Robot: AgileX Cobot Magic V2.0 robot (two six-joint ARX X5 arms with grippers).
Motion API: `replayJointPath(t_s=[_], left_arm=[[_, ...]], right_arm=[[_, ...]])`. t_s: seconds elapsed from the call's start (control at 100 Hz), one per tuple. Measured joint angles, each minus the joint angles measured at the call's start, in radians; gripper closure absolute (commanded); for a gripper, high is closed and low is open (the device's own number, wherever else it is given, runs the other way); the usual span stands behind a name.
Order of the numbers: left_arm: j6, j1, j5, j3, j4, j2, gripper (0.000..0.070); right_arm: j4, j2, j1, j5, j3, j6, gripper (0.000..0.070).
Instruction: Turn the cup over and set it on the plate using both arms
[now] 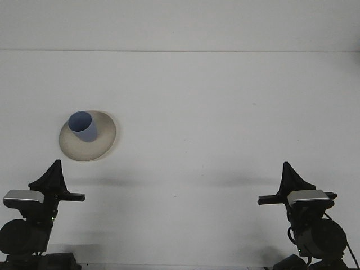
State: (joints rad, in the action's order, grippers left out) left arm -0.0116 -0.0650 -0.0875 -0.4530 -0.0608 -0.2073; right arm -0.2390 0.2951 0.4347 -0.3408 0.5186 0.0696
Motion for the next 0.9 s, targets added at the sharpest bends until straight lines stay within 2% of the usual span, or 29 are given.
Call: replayJointPath(t_s=[0.4,0.59,0.9], left_arm=[[-0.001,0.004,0.004,0.012,0.009,0.014,0.0687],[-0.032,0.045,0.019,0.218,0.132,0.089,0.0687],[-0.042,0.056,0.040,0.418,0.204,0.202,0.0687]], right_arm=[[0.000,0.000,0.000,0.000,0.000,0.000,0.0700],[0.000,0.000,0.000,0.000,0.000,0.000,0.0700],[0.002,0.000,0.000,0.000,0.000,0.000,0.0700]])
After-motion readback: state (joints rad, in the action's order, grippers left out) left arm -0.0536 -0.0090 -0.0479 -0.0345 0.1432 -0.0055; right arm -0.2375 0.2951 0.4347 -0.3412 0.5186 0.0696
